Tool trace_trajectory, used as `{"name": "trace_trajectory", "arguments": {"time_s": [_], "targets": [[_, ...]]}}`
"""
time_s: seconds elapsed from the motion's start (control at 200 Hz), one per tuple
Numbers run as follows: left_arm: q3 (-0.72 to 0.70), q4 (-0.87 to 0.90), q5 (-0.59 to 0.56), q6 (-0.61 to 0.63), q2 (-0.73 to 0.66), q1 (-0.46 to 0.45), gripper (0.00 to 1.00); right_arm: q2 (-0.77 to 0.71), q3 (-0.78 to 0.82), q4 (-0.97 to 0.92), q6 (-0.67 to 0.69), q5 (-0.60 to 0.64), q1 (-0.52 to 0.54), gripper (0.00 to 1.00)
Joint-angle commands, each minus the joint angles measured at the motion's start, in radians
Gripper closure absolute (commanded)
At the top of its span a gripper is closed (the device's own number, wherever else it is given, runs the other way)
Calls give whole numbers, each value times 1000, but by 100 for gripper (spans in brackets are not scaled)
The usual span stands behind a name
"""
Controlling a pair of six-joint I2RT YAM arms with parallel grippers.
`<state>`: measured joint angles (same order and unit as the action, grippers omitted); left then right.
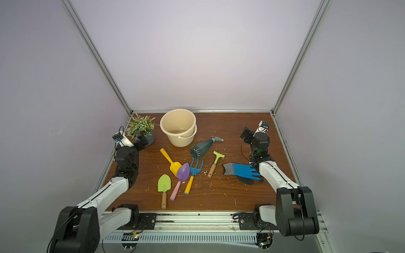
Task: Organize the gardening tools
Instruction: Pick up the gardening tool from the center of the board.
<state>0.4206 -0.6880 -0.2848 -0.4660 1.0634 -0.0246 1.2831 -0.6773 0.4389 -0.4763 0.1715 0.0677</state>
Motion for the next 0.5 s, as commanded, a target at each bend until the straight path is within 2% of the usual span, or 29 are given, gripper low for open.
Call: {"name": "trace_trajectory", "arguments": {"time_s": [0.0,0.155,0.265,0.355,0.495], "targets": [[31,240,159,-194,-41,25,0,33,-50,-141,-196,-235,-34,1],[88,375,284,-152,-58,22,1,62,-58,-98,-200,-430,-34,9],[105,447,294,-134,-90,-29,0,79,-90,-157,-199,-483,-27,12],[79,443,228,-145,-147,-84,0,78,-99,-191,-199,-506,-17,12],[135,541,310,-159,-134,-103,1,102,-122,-247,-202,-546,5,12]]}}
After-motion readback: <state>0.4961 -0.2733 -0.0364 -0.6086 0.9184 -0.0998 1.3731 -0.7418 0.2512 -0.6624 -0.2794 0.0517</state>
